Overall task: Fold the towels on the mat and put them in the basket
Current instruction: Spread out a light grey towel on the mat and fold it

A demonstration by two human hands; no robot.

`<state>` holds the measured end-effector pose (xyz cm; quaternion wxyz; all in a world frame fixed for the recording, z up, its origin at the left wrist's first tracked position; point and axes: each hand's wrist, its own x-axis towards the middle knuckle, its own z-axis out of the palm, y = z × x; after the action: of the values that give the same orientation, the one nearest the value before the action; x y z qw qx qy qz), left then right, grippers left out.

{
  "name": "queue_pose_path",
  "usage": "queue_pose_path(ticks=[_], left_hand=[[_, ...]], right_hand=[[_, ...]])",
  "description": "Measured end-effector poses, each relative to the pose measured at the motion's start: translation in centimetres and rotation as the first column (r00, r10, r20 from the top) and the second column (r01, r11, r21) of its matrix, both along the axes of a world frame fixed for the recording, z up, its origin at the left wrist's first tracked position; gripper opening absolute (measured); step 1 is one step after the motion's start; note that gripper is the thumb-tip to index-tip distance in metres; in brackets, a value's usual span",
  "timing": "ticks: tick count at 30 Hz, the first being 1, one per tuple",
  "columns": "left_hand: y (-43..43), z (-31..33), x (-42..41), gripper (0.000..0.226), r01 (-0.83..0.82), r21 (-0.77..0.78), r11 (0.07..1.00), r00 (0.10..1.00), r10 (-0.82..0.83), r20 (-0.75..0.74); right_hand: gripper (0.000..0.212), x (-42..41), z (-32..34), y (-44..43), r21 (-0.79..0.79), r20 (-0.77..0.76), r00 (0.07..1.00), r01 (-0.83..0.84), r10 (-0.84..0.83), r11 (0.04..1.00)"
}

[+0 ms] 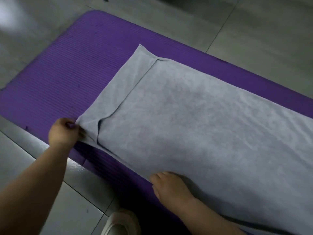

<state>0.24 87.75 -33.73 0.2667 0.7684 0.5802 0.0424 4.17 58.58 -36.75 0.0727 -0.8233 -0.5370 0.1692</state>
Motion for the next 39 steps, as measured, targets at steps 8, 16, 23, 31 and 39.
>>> queue_pose_path(ticks=[8,16,23,31,39], left_hand=[[-6.5,1.7,6.2,0.030,0.723,0.220,0.655,0.690,-0.698,-0.190],[-23.1,4.5,14.1,0.019,0.953,0.091,-0.290,-0.277,-0.951,-0.135],[-30.5,-1.1,9.3,0.011,0.774,0.240,-0.586,-0.614,-0.787,0.060],[-32.4,-3.8,7.1,0.024,0.637,0.389,-0.665,-0.725,-0.688,0.011],[-32.2,-3.8,7.3,0.025,0.609,0.315,-0.728,-0.751,-0.657,-0.068]], right_hand=[[0.035,9.4,6.7,-10.0,-0.322,-0.198,0.975,0.029,-0.097,0.946],[0.031,10.0,10.7,-36.0,-0.649,0.136,0.623,0.644,-0.770,0.406],[0.022,0.8,4.3,-45.4,-0.142,-0.004,-0.602,0.791,-0.798,-0.596],[0.034,-0.3,2.5,-48.2,-0.163,-0.141,-0.727,0.687,-0.672,-0.708],[0.033,-1.3,3.2,-49.9,-0.180,0.058,-0.643,0.746,-0.764,-0.642]])
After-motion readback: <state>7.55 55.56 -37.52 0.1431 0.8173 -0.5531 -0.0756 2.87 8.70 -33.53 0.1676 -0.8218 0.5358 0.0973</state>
